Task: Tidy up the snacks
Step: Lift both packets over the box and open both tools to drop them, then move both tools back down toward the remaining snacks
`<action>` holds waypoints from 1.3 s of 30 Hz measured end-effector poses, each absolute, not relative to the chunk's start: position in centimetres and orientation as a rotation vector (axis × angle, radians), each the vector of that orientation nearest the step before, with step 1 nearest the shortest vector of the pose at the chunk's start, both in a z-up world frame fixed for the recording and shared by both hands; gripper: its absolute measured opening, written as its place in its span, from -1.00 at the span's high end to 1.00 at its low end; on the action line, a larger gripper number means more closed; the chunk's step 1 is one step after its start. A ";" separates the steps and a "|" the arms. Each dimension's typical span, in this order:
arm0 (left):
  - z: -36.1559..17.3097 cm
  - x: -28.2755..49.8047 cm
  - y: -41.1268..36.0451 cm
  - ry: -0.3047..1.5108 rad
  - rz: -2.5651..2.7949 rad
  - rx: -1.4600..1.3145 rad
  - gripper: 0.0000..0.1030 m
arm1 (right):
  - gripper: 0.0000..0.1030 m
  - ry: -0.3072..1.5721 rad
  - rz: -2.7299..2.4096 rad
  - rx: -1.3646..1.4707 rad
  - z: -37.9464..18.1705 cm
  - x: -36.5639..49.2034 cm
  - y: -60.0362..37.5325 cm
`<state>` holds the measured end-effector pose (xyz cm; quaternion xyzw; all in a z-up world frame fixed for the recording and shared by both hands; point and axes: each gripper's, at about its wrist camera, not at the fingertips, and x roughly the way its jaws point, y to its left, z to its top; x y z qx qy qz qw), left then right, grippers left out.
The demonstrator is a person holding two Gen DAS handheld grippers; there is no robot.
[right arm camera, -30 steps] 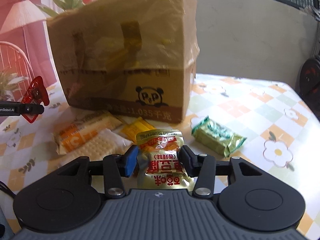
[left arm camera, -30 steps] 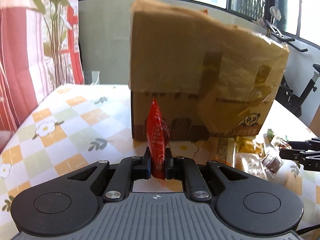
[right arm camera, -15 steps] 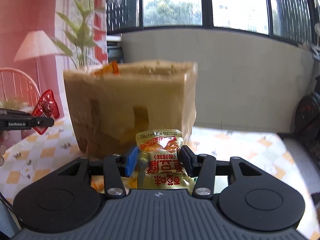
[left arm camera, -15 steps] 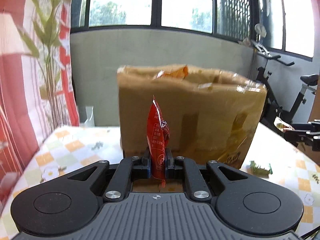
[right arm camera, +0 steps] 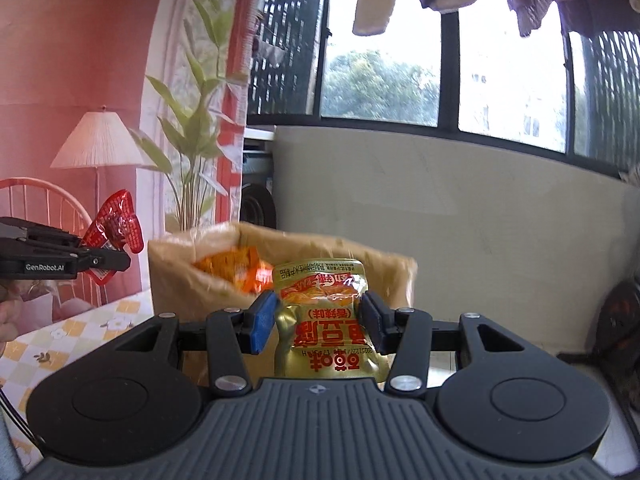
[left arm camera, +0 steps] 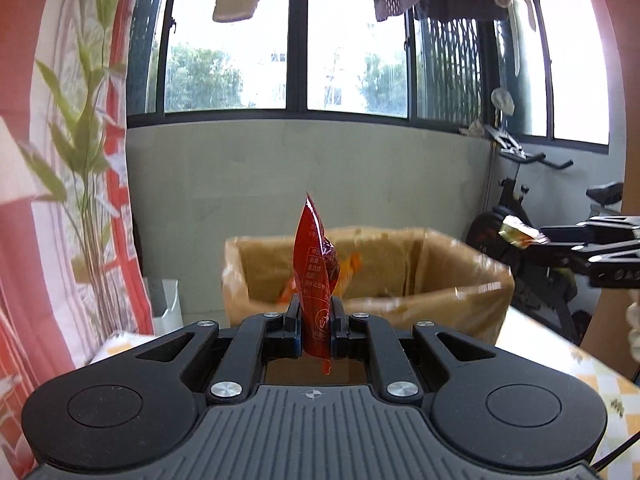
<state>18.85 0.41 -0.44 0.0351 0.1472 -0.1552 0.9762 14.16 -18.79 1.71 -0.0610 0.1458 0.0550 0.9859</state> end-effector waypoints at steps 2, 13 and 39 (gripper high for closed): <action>0.3 19.8 0.2 0.286 -0.317 0.080 0.76 | 0.05 0.287 0.120 -0.135 2.2 15.9 -18.5; 2.2 27.8 -4.5 0.346 -0.423 0.039 0.76 | 0.05 0.390 0.102 -0.078 0.8 25.5 -19.8; 0.2 25.9 -3.9 0.389 -0.272 0.051 -0.46 | -0.27 0.391 0.116 -0.059 -0.2 19.2 -21.9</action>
